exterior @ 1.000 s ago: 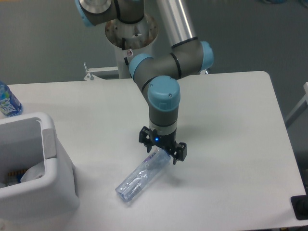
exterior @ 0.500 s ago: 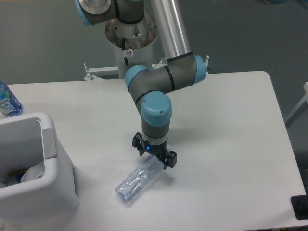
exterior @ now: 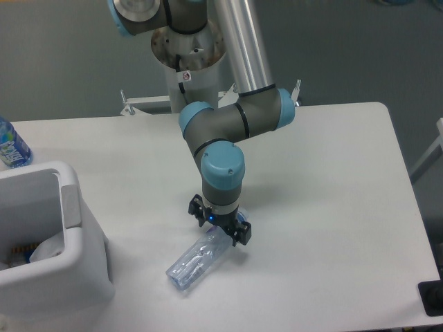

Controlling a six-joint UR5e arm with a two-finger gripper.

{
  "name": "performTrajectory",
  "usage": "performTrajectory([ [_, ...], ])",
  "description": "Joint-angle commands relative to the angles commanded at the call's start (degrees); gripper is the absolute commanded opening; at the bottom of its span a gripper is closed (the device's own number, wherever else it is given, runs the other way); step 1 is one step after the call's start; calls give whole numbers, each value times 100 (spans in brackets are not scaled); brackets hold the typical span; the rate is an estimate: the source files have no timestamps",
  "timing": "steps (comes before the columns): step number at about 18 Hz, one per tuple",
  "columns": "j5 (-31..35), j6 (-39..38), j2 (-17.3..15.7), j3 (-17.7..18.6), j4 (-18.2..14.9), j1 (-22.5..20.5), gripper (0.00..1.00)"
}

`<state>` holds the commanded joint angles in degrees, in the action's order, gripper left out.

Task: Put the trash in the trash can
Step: 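Lower the gripper onto the bottle's cap end and close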

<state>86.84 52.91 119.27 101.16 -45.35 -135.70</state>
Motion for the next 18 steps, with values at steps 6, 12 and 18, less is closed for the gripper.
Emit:
performTrajectory([
  [6,0,-9,-26,35,0,9,71],
  [12,0,-18,-61,35,0,9,55],
  [18,0,-18,-96,44,0,9,48],
])
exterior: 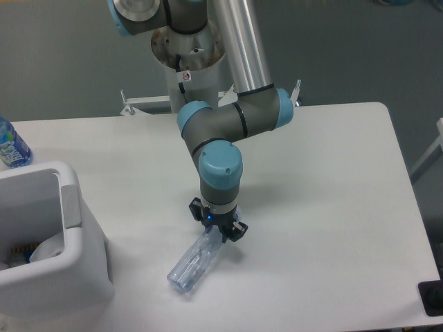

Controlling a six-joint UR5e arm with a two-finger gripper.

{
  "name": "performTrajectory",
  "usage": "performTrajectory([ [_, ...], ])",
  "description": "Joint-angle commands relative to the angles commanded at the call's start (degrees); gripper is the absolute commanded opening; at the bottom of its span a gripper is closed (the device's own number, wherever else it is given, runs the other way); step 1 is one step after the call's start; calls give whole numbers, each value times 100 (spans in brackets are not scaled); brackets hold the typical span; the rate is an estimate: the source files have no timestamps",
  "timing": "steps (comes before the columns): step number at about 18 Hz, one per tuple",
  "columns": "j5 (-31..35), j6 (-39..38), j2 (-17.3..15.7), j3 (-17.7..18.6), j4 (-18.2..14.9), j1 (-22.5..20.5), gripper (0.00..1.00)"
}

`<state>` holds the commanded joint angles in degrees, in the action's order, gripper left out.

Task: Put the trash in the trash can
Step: 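Lower the gripper onto the bottle's cap end and close, then lift the bottle by its cap end and carry it toward the bin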

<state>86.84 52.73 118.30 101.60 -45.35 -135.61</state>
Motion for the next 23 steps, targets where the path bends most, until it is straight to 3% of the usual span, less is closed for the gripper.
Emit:
performTrajectory([
  [5,-52,-61,-228,-96,0,-35,48],
  [8,-332,-867,-465,-307,79,-210,48],
  [12,-1010,-2114,-668,-903,149,-299,48],
  [18,-1046,-3460,-712,-1713,255,17,48],
  [23,-1046,-4104,-1063,-2170,308,438,48],
])
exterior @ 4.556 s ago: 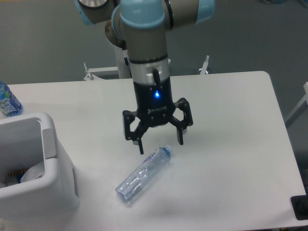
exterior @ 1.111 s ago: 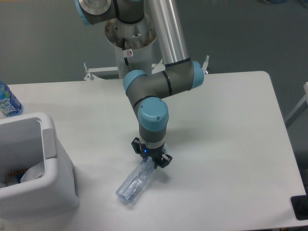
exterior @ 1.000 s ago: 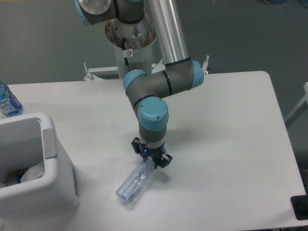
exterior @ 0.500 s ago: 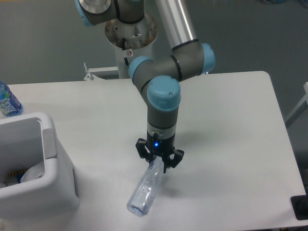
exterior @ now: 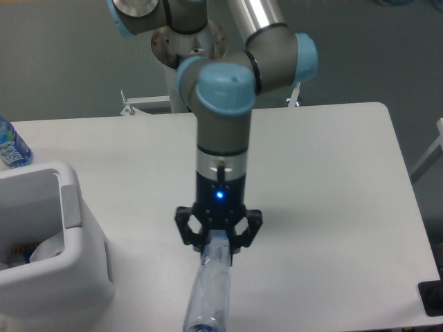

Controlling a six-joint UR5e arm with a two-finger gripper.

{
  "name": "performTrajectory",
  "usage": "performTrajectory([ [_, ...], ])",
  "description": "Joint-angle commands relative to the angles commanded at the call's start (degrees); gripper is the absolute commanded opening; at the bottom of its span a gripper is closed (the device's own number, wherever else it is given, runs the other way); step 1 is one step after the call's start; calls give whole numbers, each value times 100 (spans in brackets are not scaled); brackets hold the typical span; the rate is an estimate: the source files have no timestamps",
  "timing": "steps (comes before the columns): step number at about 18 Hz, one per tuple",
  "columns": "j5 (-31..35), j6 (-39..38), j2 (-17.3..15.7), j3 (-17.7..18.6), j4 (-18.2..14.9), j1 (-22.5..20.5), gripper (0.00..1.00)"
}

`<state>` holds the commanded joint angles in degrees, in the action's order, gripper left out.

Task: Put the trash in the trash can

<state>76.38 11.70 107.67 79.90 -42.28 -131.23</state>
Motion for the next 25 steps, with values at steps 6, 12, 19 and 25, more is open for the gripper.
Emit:
performTrajectory([
  [6,0,-291,-378,-80,0,597,48],
  [12,0,-414,-414,-53,0,1398,48],
  [19,0,-423,-256,113,-9,1961,52],
  [25,0,-370,-220,280,-9,1970,89],
])
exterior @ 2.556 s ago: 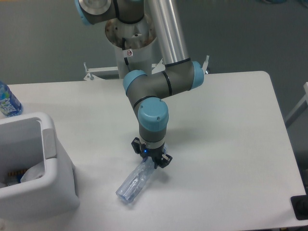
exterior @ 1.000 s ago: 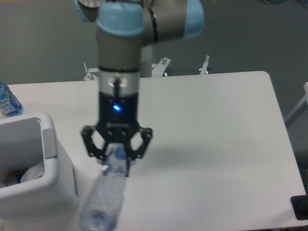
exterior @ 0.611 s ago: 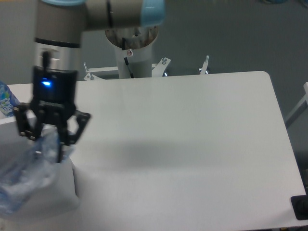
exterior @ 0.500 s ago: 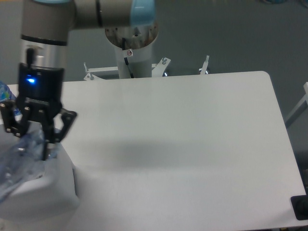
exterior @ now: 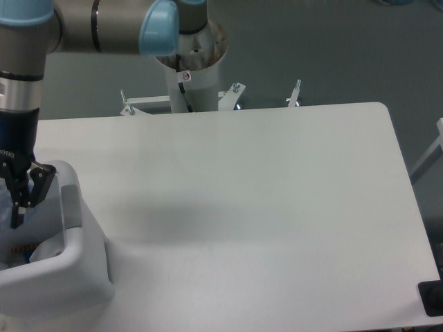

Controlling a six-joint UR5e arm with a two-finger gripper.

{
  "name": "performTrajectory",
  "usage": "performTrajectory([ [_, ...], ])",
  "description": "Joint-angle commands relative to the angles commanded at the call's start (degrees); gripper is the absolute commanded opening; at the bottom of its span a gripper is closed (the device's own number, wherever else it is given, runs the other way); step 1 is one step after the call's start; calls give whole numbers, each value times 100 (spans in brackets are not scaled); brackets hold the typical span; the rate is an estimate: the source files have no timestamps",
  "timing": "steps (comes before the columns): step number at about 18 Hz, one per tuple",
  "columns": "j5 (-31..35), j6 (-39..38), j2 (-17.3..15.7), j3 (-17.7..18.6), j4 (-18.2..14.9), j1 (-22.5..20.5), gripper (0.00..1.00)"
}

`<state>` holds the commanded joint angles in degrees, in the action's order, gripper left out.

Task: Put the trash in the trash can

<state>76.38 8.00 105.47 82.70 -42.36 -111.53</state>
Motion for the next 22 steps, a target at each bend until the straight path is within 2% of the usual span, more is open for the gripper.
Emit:
performTrajectory([
  [1,9,-9,-17,-9,0,0,100],
  [11,96,18,-123,17,-35,-79,100],
  [13,420,53,-263,114,-35,-595,100],
  [17,1141,288,-194,53,-61,-1448,100],
  [19,1553,867,-18,18,-70,-1625,100],
  [22,2099,1658,-52,35,-166,-1906,100],
])
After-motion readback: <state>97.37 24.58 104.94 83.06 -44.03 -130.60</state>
